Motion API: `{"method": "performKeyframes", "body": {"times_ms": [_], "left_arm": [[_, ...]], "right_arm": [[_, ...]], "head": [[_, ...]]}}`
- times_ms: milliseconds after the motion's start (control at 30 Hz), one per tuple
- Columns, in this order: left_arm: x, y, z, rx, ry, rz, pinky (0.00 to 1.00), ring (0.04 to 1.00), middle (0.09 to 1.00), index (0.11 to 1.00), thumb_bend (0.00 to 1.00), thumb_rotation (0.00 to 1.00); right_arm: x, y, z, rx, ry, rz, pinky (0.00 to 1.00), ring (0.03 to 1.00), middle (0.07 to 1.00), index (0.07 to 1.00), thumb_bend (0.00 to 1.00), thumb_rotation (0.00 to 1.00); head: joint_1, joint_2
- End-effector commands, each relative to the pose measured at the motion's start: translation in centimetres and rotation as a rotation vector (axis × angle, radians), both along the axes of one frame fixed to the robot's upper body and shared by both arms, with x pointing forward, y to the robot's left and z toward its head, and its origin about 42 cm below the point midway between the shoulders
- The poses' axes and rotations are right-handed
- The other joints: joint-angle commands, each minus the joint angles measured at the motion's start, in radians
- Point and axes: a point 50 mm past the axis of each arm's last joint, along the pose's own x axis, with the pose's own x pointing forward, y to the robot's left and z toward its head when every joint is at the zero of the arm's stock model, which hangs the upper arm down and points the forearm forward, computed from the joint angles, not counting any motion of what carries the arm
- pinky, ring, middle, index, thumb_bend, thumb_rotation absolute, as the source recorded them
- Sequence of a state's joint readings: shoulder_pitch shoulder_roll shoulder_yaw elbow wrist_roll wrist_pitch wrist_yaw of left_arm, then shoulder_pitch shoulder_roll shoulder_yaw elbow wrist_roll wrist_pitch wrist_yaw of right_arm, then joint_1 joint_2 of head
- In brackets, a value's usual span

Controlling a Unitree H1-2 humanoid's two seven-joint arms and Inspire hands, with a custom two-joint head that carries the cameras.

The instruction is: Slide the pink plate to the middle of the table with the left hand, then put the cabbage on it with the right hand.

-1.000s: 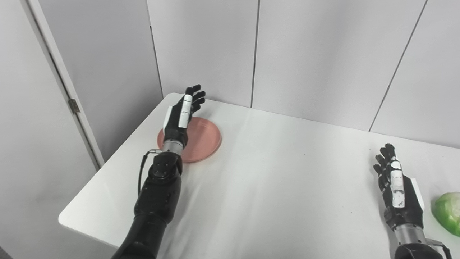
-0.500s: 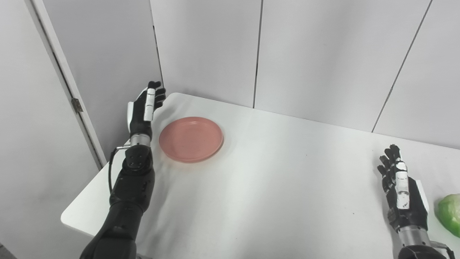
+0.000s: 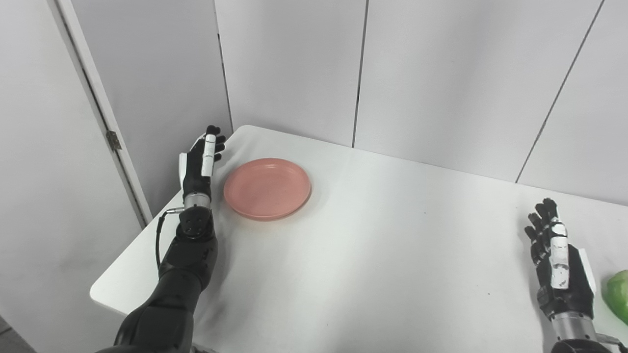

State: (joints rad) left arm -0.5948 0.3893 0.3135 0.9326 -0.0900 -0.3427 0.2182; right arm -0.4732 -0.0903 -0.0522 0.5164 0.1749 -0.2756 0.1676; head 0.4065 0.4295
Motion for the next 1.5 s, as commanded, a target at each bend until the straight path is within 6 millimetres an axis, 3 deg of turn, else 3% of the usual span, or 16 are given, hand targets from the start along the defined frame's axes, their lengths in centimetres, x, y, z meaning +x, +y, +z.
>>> {"method": "performKeyframes", "body": {"times_ms": [0,167,267,433,500,600,633,867,933,1467], "left_arm": [[1.8,0.1,3.1,0.044,-0.077,-0.036,0.83,0.794,0.784,0.766,0.78,1.0],[2.1,-1.1,1.7,0.009,-0.042,-0.101,0.83,0.816,0.808,0.792,0.77,1.0],[2.4,-2.0,1.0,-0.025,-0.011,-0.16,0.91,0.854,0.83,0.806,0.8,1.0],[2.7,-3.2,0.5,-0.064,-0.005,-0.219,0.9,0.858,0.813,0.805,0.8,1.0],[2.8,-4.6,0.4,-0.117,-0.04,-0.27,0.82,0.816,0.793,0.783,0.82,1.0],[2.9,-6.1,0.7,-0.139,-0.078,-0.332,0.79,0.805,0.79,0.781,0.83,1.0],[2.9,-6.1,0.7,-0.14,-0.08,-0.337,0.79,0.804,0.79,0.78,0.84,1.0],[3.1,-11.7,2.6,-0.231,-0.112,-0.453,0.81,0.803,0.78,0.762,0.85,1.0],[3.0,-12.3,2.7,-0.244,-0.109,-0.474,0.82,0.803,0.783,0.766,0.85,1.0],[2.5,-19.5,0.0,-0.286,-0.075,-0.654,0.78,0.8,0.789,0.771,0.84,1.0]], "right_arm": [[-0.3,-0.1,0.2,0.012,-0.044,0.001,1.0,1.0,1.0,1.0,0.68,1.0],[-0.3,-0.1,0.3,0.008,-0.039,0.007,1.0,1.0,1.0,1.0,0.67,1.0],[-0.3,-0.1,0.4,0.009,-0.038,0.011,1.0,1.0,1.0,1.0,0.68,0.99],[-0.3,0.0,0.4,-0.005,-0.037,0.006,1.0,1.0,1.0,1.0,0.7,0.99],[-0.3,0.0,0.4,0.001,-0.04,0.002,1.0,1.0,1.0,1.0,0.69,0.99],[-0.2,0.0,0.3,0.003,-0.043,-0.001,1.0,1.0,1.0,1.0,0.69,0.99],[-0.2,0.0,0.3,0.003,-0.043,-0.001,1.0,1.0,1.0,1.0,0.69,0.99],[-0.2,0.3,0.3,-0.018,-0.031,0.0,1.0,1.0,1.0,1.0,0.69,1.0],[-0.2,0.4,0.3,-0.015,-0.032,0.0,1.0,1.0,1.0,1.0,0.69,1.0],[-0.4,2.4,0.7,-0.03,-0.029,-0.011,1.0,1.0,1.0,1.0,0.76,1.0]], "head": [[-0.001,0.001],[-0.005,0.005],[-0.006,0.005],[-0.005,0.006],[-0.013,0.01],[-0.015,0.012],[-0.015,0.012],[-0.06,0.032],[-0.06,0.032],[-0.223,0.09]]}}
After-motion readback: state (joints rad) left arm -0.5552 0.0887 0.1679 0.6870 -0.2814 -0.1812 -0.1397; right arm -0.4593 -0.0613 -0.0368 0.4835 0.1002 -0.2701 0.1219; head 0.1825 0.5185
